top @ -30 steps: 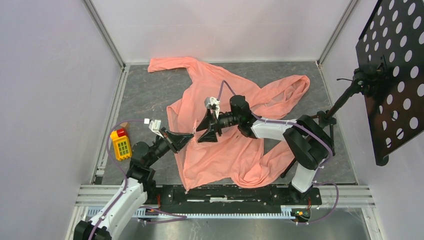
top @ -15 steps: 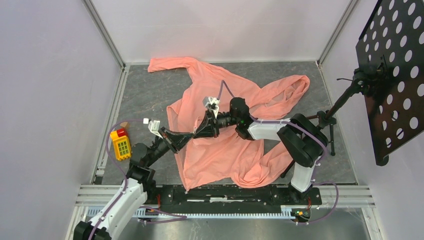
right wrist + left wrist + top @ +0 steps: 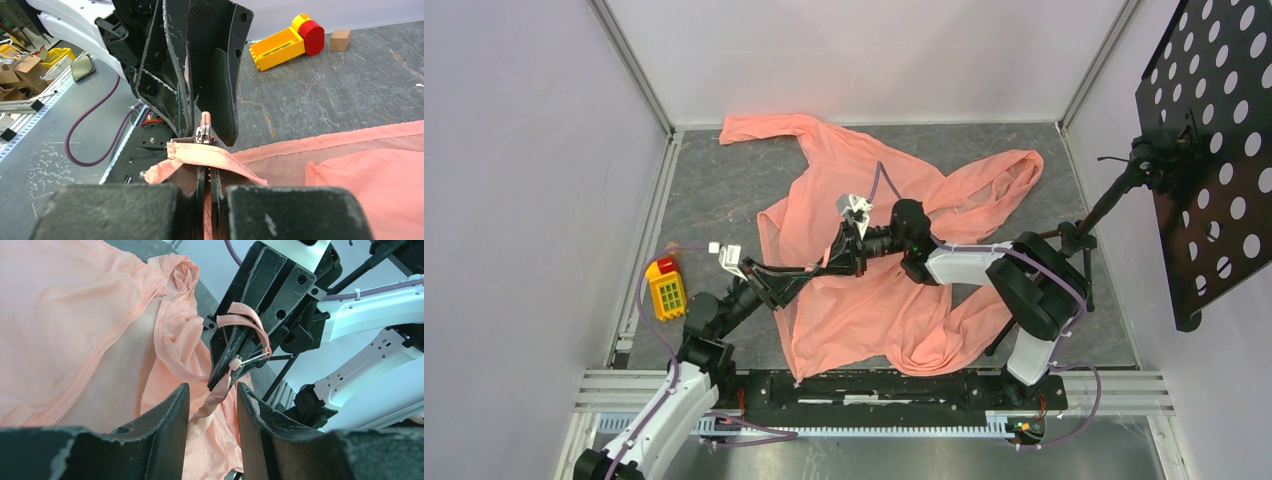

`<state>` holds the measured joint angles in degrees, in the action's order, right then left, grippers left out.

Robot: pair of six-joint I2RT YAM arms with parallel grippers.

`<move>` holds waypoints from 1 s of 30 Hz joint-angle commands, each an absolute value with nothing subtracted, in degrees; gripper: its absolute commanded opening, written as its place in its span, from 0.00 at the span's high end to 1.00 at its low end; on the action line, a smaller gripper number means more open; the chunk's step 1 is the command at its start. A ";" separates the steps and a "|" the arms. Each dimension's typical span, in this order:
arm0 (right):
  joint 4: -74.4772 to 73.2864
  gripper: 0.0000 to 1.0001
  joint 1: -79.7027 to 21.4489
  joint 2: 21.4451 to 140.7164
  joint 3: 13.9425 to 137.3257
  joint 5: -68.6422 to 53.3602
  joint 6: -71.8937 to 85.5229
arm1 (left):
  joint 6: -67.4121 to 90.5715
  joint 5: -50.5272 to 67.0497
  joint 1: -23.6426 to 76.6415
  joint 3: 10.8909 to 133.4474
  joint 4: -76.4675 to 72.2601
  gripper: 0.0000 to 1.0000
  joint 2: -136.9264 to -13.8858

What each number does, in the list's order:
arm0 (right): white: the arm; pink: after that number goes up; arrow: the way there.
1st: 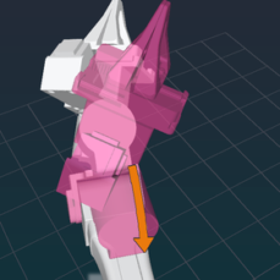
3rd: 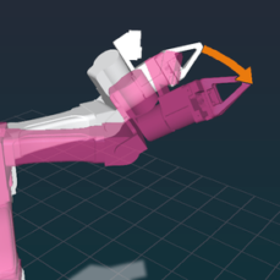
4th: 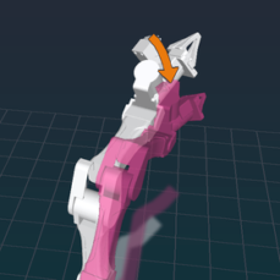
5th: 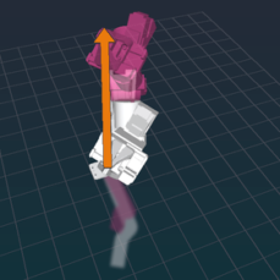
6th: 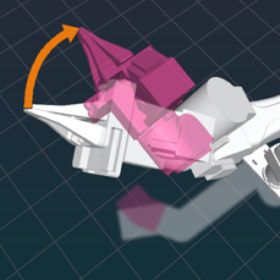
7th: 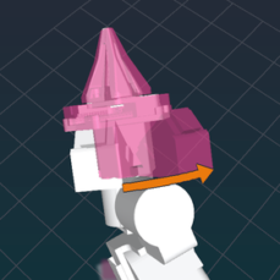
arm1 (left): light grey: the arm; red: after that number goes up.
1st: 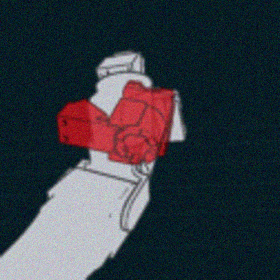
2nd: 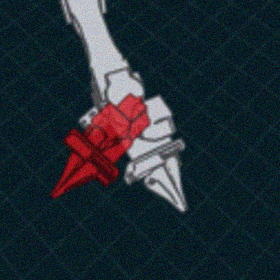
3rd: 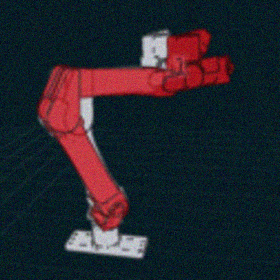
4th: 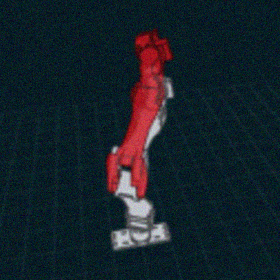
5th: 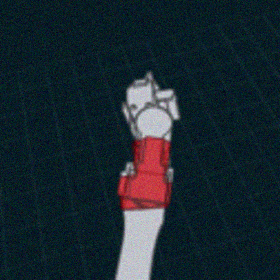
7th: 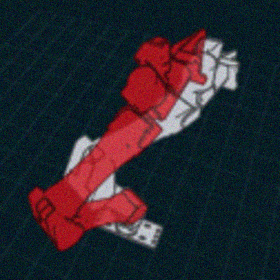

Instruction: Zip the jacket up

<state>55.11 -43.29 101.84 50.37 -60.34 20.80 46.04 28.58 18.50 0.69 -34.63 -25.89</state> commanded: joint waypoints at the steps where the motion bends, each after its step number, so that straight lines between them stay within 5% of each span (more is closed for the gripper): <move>1: 58.27 1.00 -43.48 100.22 50.62 -60.08 20.97 | 47.72 27.79 18.67 0.09 -38.78 0.56 -26.60; 5: 57.64 1.00 -43.60 100.46 50.58 -60.03 20.66 | 48.36 27.69 18.70 0.30 -40.95 0.57 -27.38; 13: 55.30 1.00 -44.03 100.33 51.33 -59.51 19.23 | 48.43 28.65 18.68 1.50 -42.44 0.75 -30.86; 22: 53.20 1.00 -44.52 100.37 52.13 -59.32 17.93 | 48.87 28.41 18.72 1.40 -43.48 0.72 -30.94; 30: 51.81 0.98 -44.73 99.73 52.19 -57.65 17.69 | 47.91 29.36 18.70 1.16 -43.20 0.98 -31.01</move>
<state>52.18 -44.25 101.84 50.41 -59.24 19.03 47.81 28.69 18.50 0.71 -40.42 -31.24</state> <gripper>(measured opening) 0.023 0.082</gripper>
